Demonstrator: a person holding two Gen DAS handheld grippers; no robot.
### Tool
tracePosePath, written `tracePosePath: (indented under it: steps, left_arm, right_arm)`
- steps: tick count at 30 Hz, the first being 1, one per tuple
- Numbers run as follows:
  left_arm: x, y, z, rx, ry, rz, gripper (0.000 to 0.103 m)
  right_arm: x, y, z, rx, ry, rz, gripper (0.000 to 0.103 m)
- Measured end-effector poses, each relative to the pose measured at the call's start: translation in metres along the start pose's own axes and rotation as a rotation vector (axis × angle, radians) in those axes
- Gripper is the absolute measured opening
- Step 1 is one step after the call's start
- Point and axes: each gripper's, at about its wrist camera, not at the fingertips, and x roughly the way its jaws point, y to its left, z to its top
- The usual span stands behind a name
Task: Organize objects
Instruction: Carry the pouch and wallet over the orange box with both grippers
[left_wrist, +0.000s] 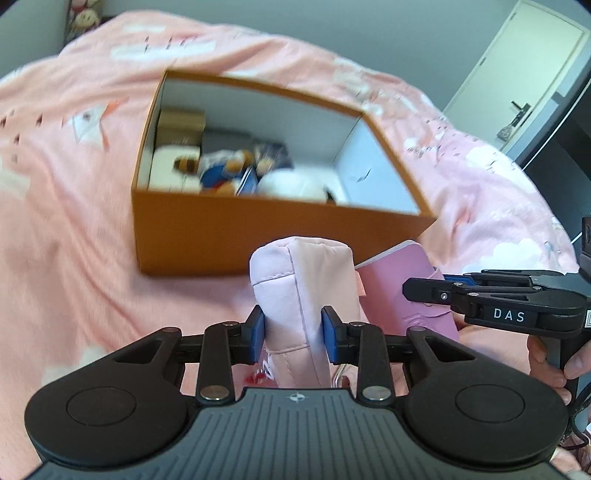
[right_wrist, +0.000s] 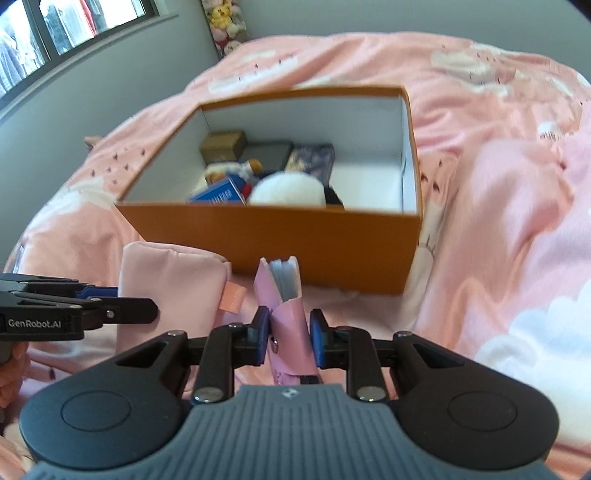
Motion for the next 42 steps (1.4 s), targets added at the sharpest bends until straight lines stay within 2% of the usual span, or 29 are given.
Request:
tracePosePath:
  steps: [5,15,22,26,30,37,42]
  left_arm:
    - [-0.010,-0.014,0.022,0.032,-0.057,-0.030,0.036]
    - [-0.023,-0.031,0.066,0.067,-0.175,-0.039,0.036]
    - [-0.013,-0.027,0.099,0.069,-0.206,-0.042,0.036]
    - [-0.003,-0.017,0.122,0.046,-0.214,-0.046,0.036]
    - [0.013,-0.002,0.141,-0.001,-0.200,-0.054,0.036]
    - [0.050,0.016,0.156,-0.043,-0.134,-0.038,0.036]
    - [0.065,0.026,0.162,-0.051,-0.098,-0.032,0.036]
  right_arm:
    - [-0.017,0.003,0.019,-0.016,-0.062,0.009,0.024]
    - [-0.042,0.001,0.056,-0.037,-0.187,-0.007,0.024]
    - [-0.044,-0.007,0.086,-0.021,-0.250,-0.003,0.022]
    - [-0.031,-0.016,0.109,0.014,-0.248,0.005,0.022]
    - [-0.012,-0.027,0.130,0.031,-0.245,-0.039,0.022]
    - [0.050,-0.050,0.152,0.131,-0.166,-0.085,0.022]
    - [0.091,-0.051,0.160,0.172,-0.125,-0.109,0.022]
